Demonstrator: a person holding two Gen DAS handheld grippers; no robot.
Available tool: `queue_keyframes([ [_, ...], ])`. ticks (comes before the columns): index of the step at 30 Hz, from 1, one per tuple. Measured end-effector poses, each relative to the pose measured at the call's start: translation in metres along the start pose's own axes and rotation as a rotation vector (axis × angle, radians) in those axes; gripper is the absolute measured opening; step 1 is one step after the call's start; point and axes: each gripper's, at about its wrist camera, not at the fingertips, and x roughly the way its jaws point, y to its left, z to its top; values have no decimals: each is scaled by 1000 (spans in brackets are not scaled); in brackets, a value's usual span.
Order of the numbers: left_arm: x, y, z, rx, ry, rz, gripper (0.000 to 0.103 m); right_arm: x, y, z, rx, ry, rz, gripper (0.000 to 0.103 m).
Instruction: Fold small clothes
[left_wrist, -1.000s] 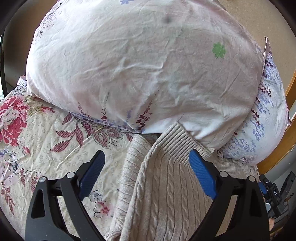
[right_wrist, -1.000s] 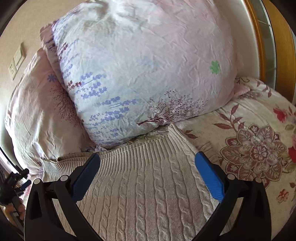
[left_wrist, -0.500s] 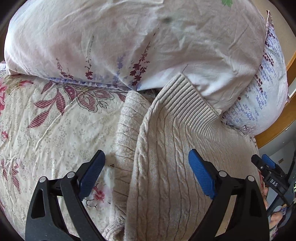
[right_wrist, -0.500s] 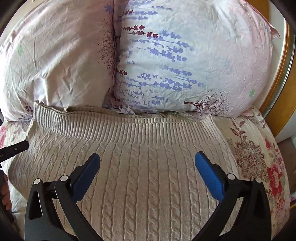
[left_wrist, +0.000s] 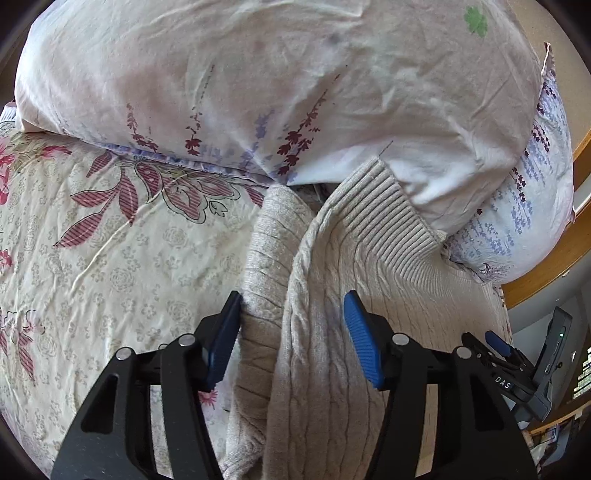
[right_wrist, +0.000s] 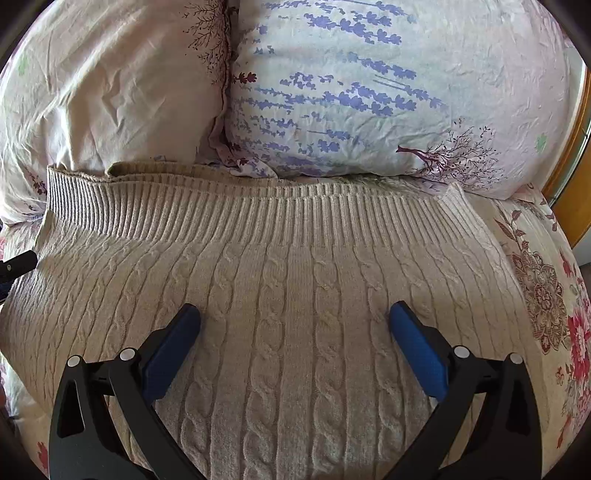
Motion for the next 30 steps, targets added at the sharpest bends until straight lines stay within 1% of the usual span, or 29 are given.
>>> queue_keyframes([
  [3,4,1,8,-9,52,-48,60,0,-1,1,-21,-6,0,102],
  [5,4,5,12,14,92,-73,60,-1,0,1,-24,-5,3,102],
  [7,4,13,16,-5,118,-114,59,-1,2,1,-29,-3,10,102],
  [8,4,18,17,-33,131,-144,52,0,3,2,-33,-2,14,102],
  [9,5,25,17,-69,145,-179,48,-1,6,2,-35,-1,15,102],
  [10,4,31,17,-100,142,-208,47,-1,6,3,-36,-1,17,102],
  [11,5,36,16,-129,149,-237,41,-1,7,3,-38,-1,20,102],
  [12,6,39,13,-156,161,-267,38,-1,8,3,-43,-1,20,102],
  [13,7,41,11,-177,161,-283,38,-2,9,3,-48,-4,18,102],
  [17,8,38,7,-209,167,-314,38,-3,16,1,-74,-22,-9,102],
  [18,10,35,5,-206,165,-298,37,-2,18,1,-76,-26,-15,102],
  [19,11,29,4,-189,159,-265,33,-2,19,0,-79,-34,-20,102],
  [20,11,24,3,-170,156,-238,27,-2,21,0,-82,-36,-25,102],
  [22,9,14,3,-159,146,-222,23,-3,23,-1,-85,-35,-30,102],
  [25,-2,-2,6,-145,116,-243,20,-3,25,-2,-95,-40,-28,102],
  [30,-23,-33,10,-115,85,-317,19,-5,23,-6,-128,-53,-31,102],
])
